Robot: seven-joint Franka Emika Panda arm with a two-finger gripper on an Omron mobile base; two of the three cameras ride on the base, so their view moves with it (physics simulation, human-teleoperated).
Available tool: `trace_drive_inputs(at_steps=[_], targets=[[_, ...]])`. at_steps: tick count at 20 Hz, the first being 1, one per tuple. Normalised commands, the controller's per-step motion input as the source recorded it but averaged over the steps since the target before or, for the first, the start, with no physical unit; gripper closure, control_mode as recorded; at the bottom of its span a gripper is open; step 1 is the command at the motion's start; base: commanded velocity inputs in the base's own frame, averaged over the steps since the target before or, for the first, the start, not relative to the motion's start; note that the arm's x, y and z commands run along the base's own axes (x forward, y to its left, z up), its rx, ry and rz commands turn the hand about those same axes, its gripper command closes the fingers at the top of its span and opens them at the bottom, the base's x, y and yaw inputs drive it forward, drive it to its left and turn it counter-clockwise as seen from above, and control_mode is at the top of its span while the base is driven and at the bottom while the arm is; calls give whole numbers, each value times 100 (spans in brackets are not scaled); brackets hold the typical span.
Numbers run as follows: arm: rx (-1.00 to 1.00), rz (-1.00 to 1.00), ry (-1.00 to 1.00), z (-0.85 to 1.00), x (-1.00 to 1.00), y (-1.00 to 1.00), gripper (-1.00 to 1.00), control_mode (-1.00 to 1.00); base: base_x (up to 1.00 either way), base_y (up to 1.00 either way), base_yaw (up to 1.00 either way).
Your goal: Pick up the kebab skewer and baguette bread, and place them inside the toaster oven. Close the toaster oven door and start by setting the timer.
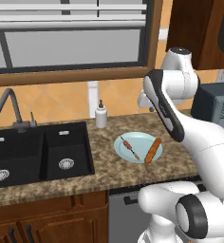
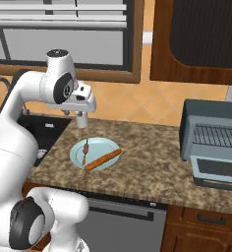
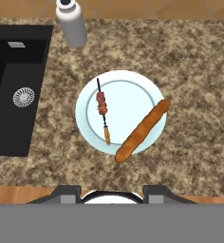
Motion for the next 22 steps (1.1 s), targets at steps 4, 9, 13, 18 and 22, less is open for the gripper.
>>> trace_drive_inputs(at_steps=[4, 9, 13, 18, 22], targets=[[0, 0, 0, 0, 0, 0, -100, 100, 0, 0, 0], [0, 0, 0, 0, 0, 0, -100, 100, -1, -28, 0], [0, 0, 0, 0, 0, 0, -100, 100, -1, -100, 0], [0, 0, 0, 0, 0, 0, -100, 100, 2, -88, 0], [0, 0, 0, 0, 0, 0, -100, 100, 2, -8, 0]])
